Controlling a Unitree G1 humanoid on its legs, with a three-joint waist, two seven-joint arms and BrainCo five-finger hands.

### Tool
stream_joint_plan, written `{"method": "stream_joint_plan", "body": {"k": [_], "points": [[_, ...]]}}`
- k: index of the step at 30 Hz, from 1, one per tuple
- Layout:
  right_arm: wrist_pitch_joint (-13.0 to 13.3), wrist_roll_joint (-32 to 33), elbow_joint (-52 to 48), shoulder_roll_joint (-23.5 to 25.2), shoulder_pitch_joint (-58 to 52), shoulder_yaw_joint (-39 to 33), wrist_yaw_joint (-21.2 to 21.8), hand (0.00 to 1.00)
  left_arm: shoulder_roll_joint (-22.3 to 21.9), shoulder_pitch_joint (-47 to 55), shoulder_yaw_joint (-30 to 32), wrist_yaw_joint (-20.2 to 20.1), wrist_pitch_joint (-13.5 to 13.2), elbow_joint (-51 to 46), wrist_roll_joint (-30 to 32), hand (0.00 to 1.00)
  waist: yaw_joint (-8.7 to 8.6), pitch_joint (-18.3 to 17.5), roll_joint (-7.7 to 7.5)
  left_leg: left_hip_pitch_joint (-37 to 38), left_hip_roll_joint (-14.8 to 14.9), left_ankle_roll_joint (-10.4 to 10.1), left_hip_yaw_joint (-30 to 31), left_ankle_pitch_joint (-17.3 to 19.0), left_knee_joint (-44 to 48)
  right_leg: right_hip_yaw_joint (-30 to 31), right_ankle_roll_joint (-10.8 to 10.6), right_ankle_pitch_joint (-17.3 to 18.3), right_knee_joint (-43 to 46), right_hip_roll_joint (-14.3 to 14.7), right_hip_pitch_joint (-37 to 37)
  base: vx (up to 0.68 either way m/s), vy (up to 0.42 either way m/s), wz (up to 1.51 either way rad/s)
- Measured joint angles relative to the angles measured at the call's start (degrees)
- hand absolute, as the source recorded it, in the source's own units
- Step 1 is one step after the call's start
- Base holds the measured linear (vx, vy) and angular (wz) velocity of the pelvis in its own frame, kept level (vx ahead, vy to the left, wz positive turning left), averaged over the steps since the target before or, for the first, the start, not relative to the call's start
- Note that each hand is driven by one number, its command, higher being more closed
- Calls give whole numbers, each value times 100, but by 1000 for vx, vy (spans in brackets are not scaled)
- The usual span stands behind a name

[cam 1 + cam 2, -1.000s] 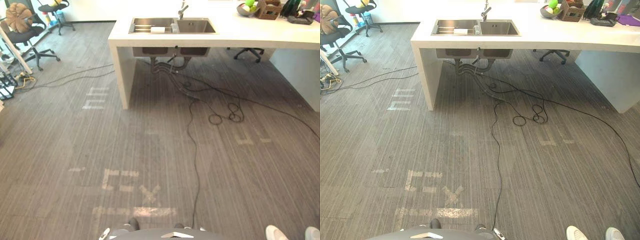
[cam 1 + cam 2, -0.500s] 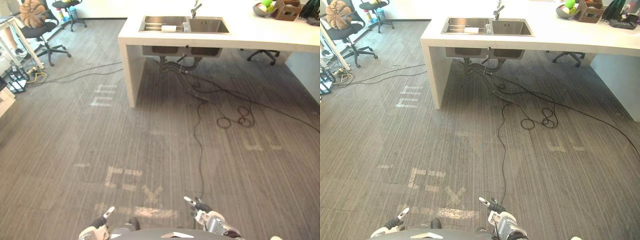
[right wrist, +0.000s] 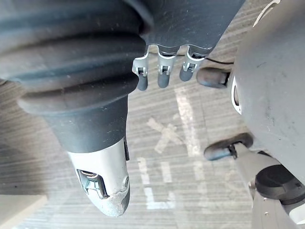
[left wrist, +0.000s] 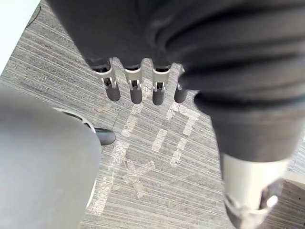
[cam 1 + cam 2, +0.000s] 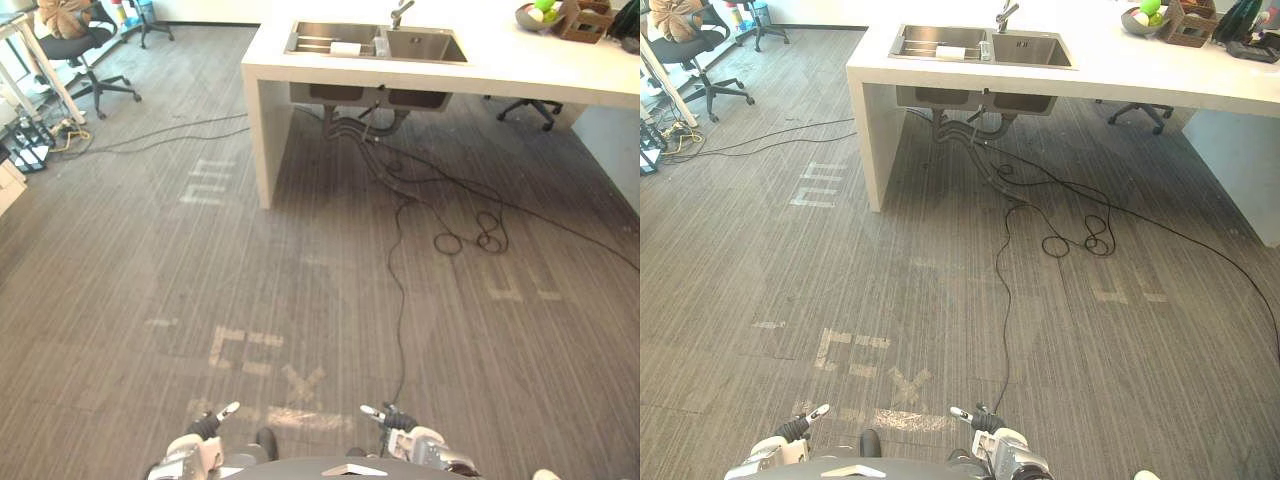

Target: Walk over to the sink, pick up the cup, carry it to the dishwasher, place the cup inside the dishwasher, then close the dishwasher door

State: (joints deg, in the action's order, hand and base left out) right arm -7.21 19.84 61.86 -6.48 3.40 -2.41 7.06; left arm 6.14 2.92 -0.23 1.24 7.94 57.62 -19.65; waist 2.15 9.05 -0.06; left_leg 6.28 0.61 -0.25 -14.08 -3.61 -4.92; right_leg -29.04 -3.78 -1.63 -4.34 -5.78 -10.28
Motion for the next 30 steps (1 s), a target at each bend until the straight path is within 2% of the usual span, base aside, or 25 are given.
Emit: {"method": "stream_joint_plan", "body": {"k": [3,7,8,10,11,12,13,14,15,16,17,18,19,21,23,24,26,27,28,29,30], "points": [[-136,11,34,13,-78,-20,-2,0,31,-19,5,-188,149,48,-51,0,-12,-1,0,110,17,-38,-52,27,-2,52,-1,0,0,9,-83,6,10,-9],[-286,292,120,-10,-104,-120,-13,0,45,-19,30,-327,222,99,-126,0,-13,-1,12,296,54,-29,-343,106,-3,333,0,9,40,21,-111,-6,27,-37],[-315,302,205,-40,-117,-176,-23,0,59,-18,55,-341,239,192,-307,0,-65,1,16,330,54,-10,-379,160,-3,353,-54,158,272,-30,-49,-17,54,-17],[-214,301,150,-107,-249,-362,-146,0,82,16,208,-332,344,231,-617,0,-79,22,-36,386,-1,68,-399,272,-3,320,-168,597,1082,-301,239,2,108,3],[-179,333,149,-142,-321,-439,-208,0,120,34,261,-349,372,229,-653,0,-66,24,-102,422,-103,132,-401,316,-3,282,-291,857,1653,-561,422,33,112,17],[-121,348,149,-145,-369,-501,-247,0,129,31,267,-372,385,222,-665,0,-64,34,-137,434,-146,161,-386,337,-2,256,-306,924,1985,-696,488,65,109,23],[-1,395,122,-193,-362,-550,-262,0,123,13,287,-407,385,216,-664,0,-60,82,-182,460,-250,198,-366,360,0,154,-282,1021,2799,-1011,790,51,66,16],[49,435,46,-260,-331,-625,-258,0,142,-2,329,-388,369,207,-663,0,-49,146,-190,543,-327,243,-350,385,3,144,-27,961,3783,-1374,1172,76,106,12],[69,453,16,-285,-315,-675,-257,0,160,-5,399,-374,357,200,-665,0,-50,199,-222,630,-361,284,-306,411,5,194,106,859,4291,-1536,1347,106,97,12],[121,467,-24,-309,-291,-727,-253,0,193,-4,470,-287,324,192,-679,0,-61,331,-230,858,-369,345,-205,450,38,483,106,803,5010,-1634,1669,154,45,27],[90,518,-17,-310,-288,-693,-225,0,244,-10,458,-238,316,207,-727,0,-80,348,-258,980,-252,343,-89,491,39,562,-46,1135,5069,-1514,1708,150,-1,36],[77,535,-16,-286,-290,-671,-224,0,245,-27,458,-242,309,207,-731,0,-84,348,-256,1013,-183,323,-15,508,42,555,-51,1227,4961,-1410,1733,161,-36,49],[90,589,-14,-166,-330,-661,-217,0,240,-65,461,-264,298,198,-758,0,-72,355,-260,1002,-64,289,73,610,154,557,-71,1241,4466,-1208,1857,180,-56,42],[154,829,-45,-74,-306,-666,-202,0,231,-72,454,-282,290,132,-777,0,-81,449,-224,965,49,229,123,750,353,591,-70,896,3123,-945,1980,194,-61,22],[204,1006,-73,-70,-294,-513,-205,0,219,-5,448,-271,325,-71,-784,0,-90,499,-260,927,37,148,114,995,587,656,-232,92,1292,-787,2043,199,-78,5],[204,1028,-81,-71,-294,-501,-203,0,211,10,450,-269,323,-99,-800,0,-90,518,-266,957,29,107,114,1064,639,655,-233,45,1107,-799,2046,271,-131,9],[201,1023,-128,-77,-298,-506,-157,0,217,40,452,-237,325,-159,-945,0,-94,590,-297,1129,16,-102,137,1354,779,634,-234,115,1032,-806,2005,306,-166,8],[186,1019,-129,-49,-336,-504,-86,0,243,111,454,-202,326,-282,-1021,0,-84,583,-403,1211,-16,-233,155,1579,922,663,-198,285,1017,-813,1894,392,-227,3],[177,1028,-128,-78,-332,-548,-56,0,210,103,451,-176,316,-296,-1080,0,-96,607,-361,1250,92,-276,184,1749,1069,734,-98,-18,1196,-750,1924,485,-262,-3],[176,1025,-138,-136,-304,-601,4,0,113,133,400,-182,341,-280,-1169,0,-148,587,-108,1236,357,-393,174,1937,1220,814,-44,-32,1626,-570,2101,413,-214,-8],[145,1026,-154,-158,-295,-688,10,0,38,191,401,-212,341,-255,-1178,0,-194,550,36,1240,535,-439,186,2127,1326,888,27,-10,1942,-420,2232,426,-222,-6]]}}
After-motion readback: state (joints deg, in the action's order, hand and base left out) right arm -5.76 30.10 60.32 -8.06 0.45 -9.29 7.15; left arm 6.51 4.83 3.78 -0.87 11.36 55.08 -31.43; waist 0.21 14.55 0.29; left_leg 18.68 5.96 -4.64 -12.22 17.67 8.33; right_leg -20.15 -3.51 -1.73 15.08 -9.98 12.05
